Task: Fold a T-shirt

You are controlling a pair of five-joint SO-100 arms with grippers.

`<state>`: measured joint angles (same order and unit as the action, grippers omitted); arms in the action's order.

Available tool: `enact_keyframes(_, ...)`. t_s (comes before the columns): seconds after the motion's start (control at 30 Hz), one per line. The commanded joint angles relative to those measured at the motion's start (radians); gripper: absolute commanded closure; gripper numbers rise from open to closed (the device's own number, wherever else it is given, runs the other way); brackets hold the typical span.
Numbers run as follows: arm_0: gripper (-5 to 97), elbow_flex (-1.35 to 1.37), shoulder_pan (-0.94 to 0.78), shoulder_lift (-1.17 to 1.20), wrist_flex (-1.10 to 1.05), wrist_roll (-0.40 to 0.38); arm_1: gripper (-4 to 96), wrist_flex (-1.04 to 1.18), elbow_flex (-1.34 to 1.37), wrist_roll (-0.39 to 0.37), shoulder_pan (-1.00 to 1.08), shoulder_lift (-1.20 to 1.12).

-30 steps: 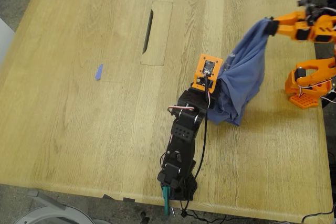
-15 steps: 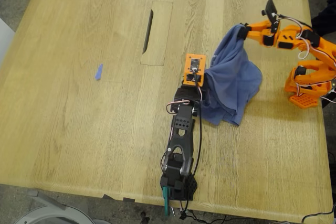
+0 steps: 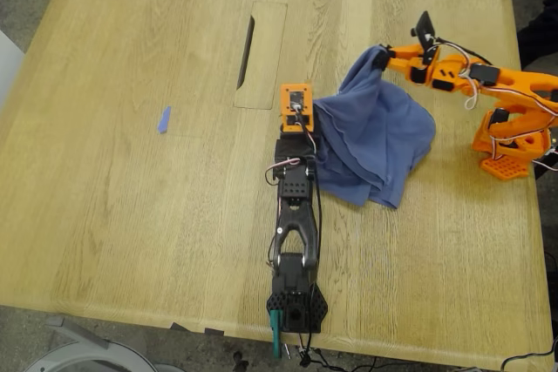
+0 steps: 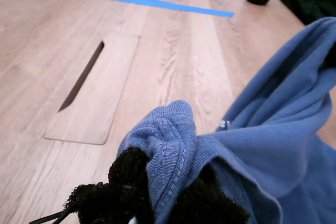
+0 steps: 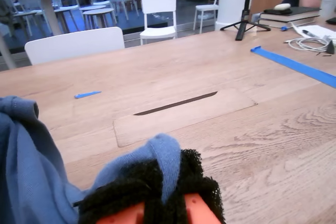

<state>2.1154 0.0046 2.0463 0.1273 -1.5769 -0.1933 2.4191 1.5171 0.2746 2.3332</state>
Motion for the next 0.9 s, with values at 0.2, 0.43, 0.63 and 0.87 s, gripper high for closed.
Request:
enact_keyframes(0.2, 92, -0.075, -0.080, -0.183, -0.282, 0.018, 91.3, -0.307, -0.040, -0.012, 0.078, -0.288)
enact_keyframes(0.43, 92, -0.153, -0.181, -0.305, -0.370, 0.020, 91.3, -0.477, -0.216, -0.021, 0.124, -0.584)
enact_keyframes(0.63, 92, -0.250, -0.227, -0.440, -0.425, 0.021, 91.3, -0.517, -0.465, -0.021, 0.140, -0.856)
enact_keyframes(0.87, 92, -0.319, -0.279, -0.580, -0.503, 0.014, 91.3, -0.529, -0.695, -0.031, 0.158, -1.097)
